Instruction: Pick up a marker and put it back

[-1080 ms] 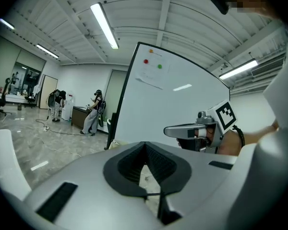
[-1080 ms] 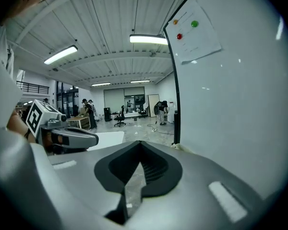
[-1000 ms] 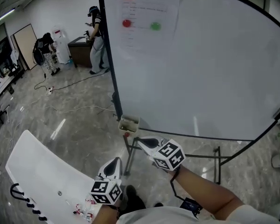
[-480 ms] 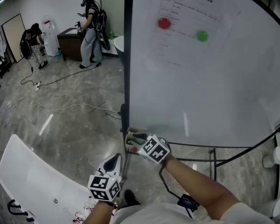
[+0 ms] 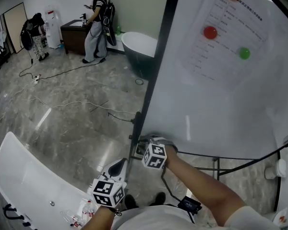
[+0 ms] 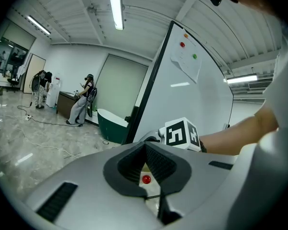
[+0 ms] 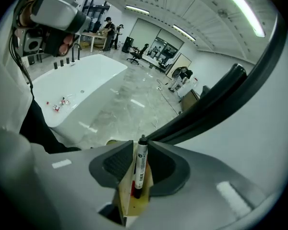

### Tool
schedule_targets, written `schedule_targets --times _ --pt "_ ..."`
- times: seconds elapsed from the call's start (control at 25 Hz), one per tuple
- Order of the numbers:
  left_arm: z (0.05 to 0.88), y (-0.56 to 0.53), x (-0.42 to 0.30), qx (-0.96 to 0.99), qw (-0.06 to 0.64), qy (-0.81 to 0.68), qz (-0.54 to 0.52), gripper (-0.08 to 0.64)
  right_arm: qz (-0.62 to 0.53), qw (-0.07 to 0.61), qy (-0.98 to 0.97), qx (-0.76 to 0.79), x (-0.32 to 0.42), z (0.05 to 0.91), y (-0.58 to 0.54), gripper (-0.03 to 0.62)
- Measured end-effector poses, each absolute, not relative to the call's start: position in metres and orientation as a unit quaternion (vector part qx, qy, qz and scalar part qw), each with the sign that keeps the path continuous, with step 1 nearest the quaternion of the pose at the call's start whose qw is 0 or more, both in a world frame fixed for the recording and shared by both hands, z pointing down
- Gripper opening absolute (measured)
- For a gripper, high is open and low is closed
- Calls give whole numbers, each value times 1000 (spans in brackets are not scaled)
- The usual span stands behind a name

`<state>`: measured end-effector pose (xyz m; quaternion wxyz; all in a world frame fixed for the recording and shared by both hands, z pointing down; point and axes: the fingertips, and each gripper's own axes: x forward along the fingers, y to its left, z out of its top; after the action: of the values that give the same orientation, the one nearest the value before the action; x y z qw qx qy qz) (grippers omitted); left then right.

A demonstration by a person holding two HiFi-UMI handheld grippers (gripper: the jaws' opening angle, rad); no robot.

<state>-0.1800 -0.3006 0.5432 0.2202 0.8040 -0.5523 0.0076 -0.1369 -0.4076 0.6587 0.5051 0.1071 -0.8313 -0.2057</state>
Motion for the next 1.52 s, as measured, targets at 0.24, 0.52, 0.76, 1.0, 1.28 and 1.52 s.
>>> schedule_targets --times 0.24,0.52,0.76,1.0,1.28,1.52 --pt "548 -306 -181 799 226 -557 6 2 -196 503 -836 98 -137 668 -412 88" --pt "537 -308 -176 796 231 -560 -4 2 -183 443 -868 129 -135 651 -410 69" --pt "523 -312 -167 802 216 -557 1 2 -146 344 -906 198 -119 599 -415 69" --pt "497 -322 -144 828 185 -529 -3 2 -58 193 -935 290 -83 526 -422 69" --pt "465 -340 -124 845 150 -513 -25 2 36 76 -935 343 -41 465 -417 69" --pt "452 -347 -105 863 131 -488 -19 2 40 43 -930 362 -24 440 -408 69"
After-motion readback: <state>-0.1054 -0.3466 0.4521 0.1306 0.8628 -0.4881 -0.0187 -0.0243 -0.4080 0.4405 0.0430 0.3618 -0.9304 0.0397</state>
